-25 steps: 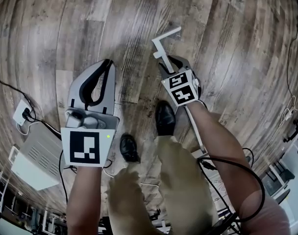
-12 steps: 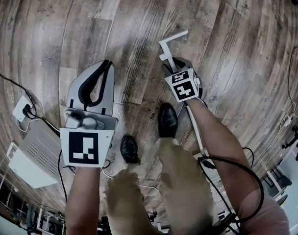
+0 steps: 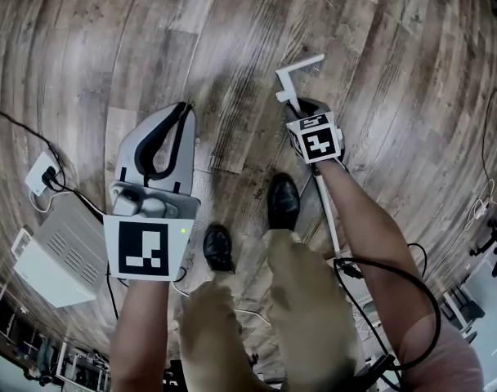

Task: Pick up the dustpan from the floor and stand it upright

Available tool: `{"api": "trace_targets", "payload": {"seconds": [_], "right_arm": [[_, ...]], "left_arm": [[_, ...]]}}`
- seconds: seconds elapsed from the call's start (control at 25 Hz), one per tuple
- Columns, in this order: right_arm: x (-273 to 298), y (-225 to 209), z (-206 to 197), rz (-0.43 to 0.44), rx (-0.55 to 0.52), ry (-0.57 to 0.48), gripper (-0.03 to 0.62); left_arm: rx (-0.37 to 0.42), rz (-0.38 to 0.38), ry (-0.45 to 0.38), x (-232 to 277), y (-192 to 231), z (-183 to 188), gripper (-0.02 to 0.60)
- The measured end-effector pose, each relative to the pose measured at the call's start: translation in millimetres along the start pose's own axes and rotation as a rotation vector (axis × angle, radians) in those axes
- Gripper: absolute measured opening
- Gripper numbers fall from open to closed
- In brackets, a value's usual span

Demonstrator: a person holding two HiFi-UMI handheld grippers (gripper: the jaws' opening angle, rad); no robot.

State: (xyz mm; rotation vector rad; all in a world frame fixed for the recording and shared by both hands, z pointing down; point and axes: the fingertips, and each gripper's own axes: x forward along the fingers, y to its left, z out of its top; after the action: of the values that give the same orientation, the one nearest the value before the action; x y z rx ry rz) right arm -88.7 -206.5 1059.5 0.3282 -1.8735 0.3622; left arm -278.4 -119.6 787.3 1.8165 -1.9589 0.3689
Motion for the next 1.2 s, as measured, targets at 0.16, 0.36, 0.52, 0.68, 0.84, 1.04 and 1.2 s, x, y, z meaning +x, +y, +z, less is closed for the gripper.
{"api": "trace_targets", "payload": {"seconds": [0.16, 0.36, 0.52, 0.68, 0.84, 1.04, 1.2], "right_arm": [[-25.5, 4.3, 13.5, 0.006, 0.009, -0.041, 0.089], [-76.0, 15.1, 36.1, -0.005, 0.019, -0.112, 0.086], [-124.5, 22.5, 51.0, -0.017, 0.019, -0.169, 0.084], [-175.4, 27.5, 64.0, -0.032, 0.016, -0.218, 0.083], [-230.0, 32.4, 79.3, -0.045, 0.01, -0.275, 0.083], [-302.0, 42.2, 94.0, -0.076, 0.03, -0.351, 0.083], [-361.1, 50.2, 106.5, -0.109, 0.044, -0.423, 0.083]], "left_arm": [[0.003, -0.012, -0.001, -8.5, -5.5, 14.6, 0.021], [0.023, -0.045, -0.021, -25.6, -19.7, 51.4, 0.021], [0.031, -0.066, -0.039, -45.8, -31.5, 86.9, 0.021], [0.037, -0.083, -0.061, -70.5, -39.8, 123.7, 0.021], [0.038, -0.103, -0.091, -95.6, -47.6, 162.8, 0.021], [0.035, -0.13, -0.124, -135.3, -59.0, 209.1, 0.021], [0.038, -0.151, -0.149, -170.2, -65.5, 241.4, 0.021]]}}
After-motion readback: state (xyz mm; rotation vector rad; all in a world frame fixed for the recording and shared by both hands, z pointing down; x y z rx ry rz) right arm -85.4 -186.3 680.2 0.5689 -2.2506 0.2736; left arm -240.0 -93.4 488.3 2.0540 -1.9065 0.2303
